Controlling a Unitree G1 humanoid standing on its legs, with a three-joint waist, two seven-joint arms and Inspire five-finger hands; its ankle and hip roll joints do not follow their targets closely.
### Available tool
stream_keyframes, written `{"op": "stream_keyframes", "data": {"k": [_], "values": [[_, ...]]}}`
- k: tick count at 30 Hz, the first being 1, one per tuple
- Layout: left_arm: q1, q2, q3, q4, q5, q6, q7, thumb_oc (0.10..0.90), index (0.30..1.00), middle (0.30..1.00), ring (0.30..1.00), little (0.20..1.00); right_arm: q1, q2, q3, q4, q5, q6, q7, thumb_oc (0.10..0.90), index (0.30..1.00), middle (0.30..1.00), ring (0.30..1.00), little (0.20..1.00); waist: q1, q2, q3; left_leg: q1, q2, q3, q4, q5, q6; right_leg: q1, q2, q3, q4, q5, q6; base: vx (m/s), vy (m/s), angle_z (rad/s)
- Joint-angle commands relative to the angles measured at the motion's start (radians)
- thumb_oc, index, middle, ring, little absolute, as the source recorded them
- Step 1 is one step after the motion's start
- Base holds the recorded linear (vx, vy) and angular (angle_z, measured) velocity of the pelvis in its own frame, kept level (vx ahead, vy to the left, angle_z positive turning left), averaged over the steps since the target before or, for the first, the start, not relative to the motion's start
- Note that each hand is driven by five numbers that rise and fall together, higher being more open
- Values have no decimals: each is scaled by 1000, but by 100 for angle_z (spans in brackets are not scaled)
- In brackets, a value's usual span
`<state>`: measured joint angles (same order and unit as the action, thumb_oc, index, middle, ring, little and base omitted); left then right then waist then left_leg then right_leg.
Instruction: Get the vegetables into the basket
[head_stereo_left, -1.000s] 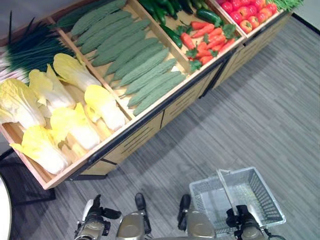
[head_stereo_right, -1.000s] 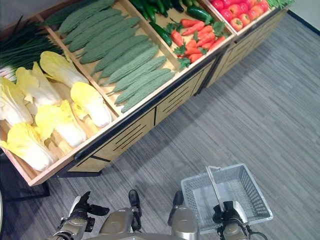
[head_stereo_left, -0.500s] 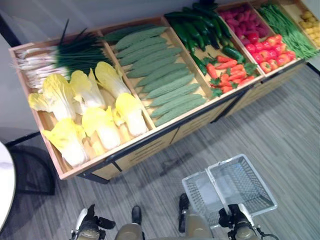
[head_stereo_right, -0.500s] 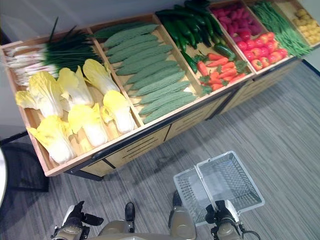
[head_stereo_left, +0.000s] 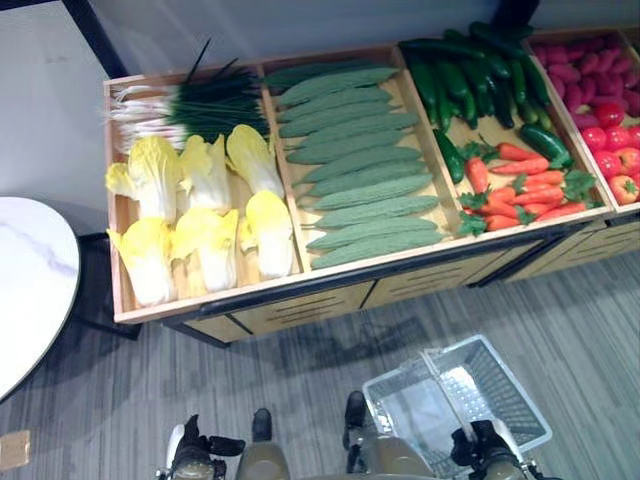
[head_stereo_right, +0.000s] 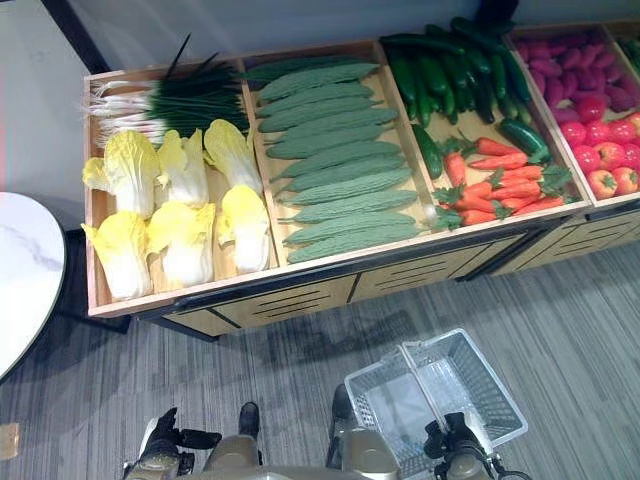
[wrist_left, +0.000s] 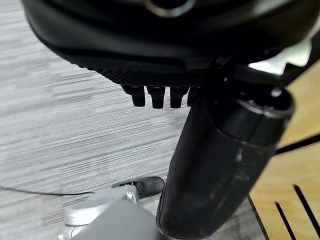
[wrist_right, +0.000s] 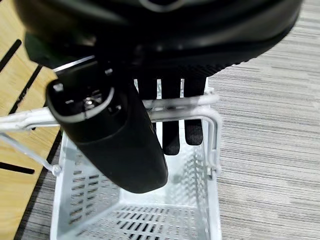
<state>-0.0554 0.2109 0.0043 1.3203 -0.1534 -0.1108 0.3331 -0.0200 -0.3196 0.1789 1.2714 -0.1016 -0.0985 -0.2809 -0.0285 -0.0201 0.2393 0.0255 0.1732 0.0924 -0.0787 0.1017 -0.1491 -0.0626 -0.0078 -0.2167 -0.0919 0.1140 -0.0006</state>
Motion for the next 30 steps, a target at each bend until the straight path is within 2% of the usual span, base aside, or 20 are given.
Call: {"op": "stream_keyframes", "data": {"k": [1,3,4,5,6,8,9,10,11,12,15,17,20,21,26,30], "values": [[-18,81,126,38,-170,-48,160,900,1000,1000,1000,1000,37,-16,8,26,8,3,-40,400,300,300,300,300,-1,-37,-15,13,-27,-20,-5,-53,26,27,-116,67,67,-63,163,43,26,-14],[-23,126,290,55,-360,-117,259,900,1000,1000,1000,1000,45,-11,10,40,-4,13,-38,400,300,300,300,300,-7,-36,-24,30,-29,3,-9,-64,23,38,-121,80,53,-53,169,23,83,-25],[-21,153,340,79,-409,-131,291,900,1000,1000,1000,1000,50,-15,11,39,-9,15,-36,400,300,300,300,300,-10,-36,-28,34,-30,10,-9,-69,23,37,-123,84,50,-50,171,14,83,-28],[-22,155,341,82,-410,-132,290,900,1000,1000,1000,1000,49,-14,13,39,-9,15,-37,400,300,300,300,300,-11,-38,-28,35,-30,11,-9,-69,23,38,-123,85,49,-50,171,23,93,-35],[-17,198,431,119,-518,-157,301,900,1000,1000,1000,1000,51,-24,18,56,-14,25,-21,400,300,300,300,300,-14,-33,-36,44,-35,19,-9,-77,23,41,-128,88,43,-45,175,10,98,-39],[-20,217,454,65,-583,-195,304,900,1000,1000,1000,1000,51,-27,29,60,-28,27,-19,400,300,300,300,300,-15,-28,-35,45,-40,19,-9,-81,23,41,-133,91,39,-38,178,-34,132,-32],[-7,276,443,-237,-542,-284,341,900,1000,1000,1000,1000,73,-41,21,22,-47,12,-25,400,300,300,300,300,-15,-25,-31,42,-47,10,-9,-80,24,39,-139,91,37,-30,184,-86,113,-14],[23,351,438,-621,-282,-282,465,900,1000,1000,1000,1000,92,-31,-12,30,-44,4,-36,400,300,300,300,300,-1,-26,-32,31,-52,-5,-9,-80,25,39,-144,80,33,-26,190,-81,74,9],[30,366,444,-716,-181,-251,504,900,1000,1000,1000,1000,97,-23,-22,31,-38,0,-37,400,300,300,300,300,3,-29,-33,27,-53,-10,-9,-80,25,39,-146,77,32,-27,190,-32,1,17],[35,360,446,-731,-169,-240,513,900,1000,1000,1000,1000,97,-22,-22,31,-38,-1,-37,400,300,300,300,300,2,-30,-34,26,-54,-11,-9,-80,25,39,-147,76,32,-27,191,-21,-14,29],[15,371,414,-930,58,-145,534,900,1000,1000,1000,1000,100,-11,-39,42,-32,-5,-34,400,300,300,300,300,4,-38,-33,17,-59,-23,-9,-81,27,38,-151,67,30,-25,193,-22,-9,29],[-10,338,376,-1034,105,-145,491,900,1000,1000,1000,1000,101,-14,-45,44,-33,-6,-29,400,300,300,300,300,-3,-45,-32,14,-60,-24,-9,-82,28,38,-153,65,30,-24,192,-25,6,-4],[-27,325,339,-1108,118,-179,438,900,1000,1000,1000,1000,94,-33,-42,24,-38,-2,-24,400,300,300,300,300,-7,-47,-27,9,-61,-25,-9,-81,29,39,-156,63,24,-19,193,-39,25,2],[-61,315,305,-1099,69,-211,414,900,1000,1000,1000,1000,83,-42,-28,3,-45,-2,-23,400,300,300,300,300,-13,-50,-25,7,-62,-18,-9,-80,28,38,-157,67,20,-14,194,-32,26,-5],[-141,281,227,-1007,-45,-261,358,900,1000,1000,1000,1000,63,-49,5,-42,-68,-5,-17,400,300,300,300,300,-32,-58,-20,7,-58,1,-9,-80,26,29,-156,86,16,-8,193,-27,18,-12],[-157,236,176,-1021,-62,-258,339,900,1000,1000,1000,1000,60,-46,11,-42,-72,-5,-19,400,300,300,300,300,-38,-62,-18,11,-58,8,-9,-82,28,26,-156,91,16,-6,193,-10,3,-8]]}}
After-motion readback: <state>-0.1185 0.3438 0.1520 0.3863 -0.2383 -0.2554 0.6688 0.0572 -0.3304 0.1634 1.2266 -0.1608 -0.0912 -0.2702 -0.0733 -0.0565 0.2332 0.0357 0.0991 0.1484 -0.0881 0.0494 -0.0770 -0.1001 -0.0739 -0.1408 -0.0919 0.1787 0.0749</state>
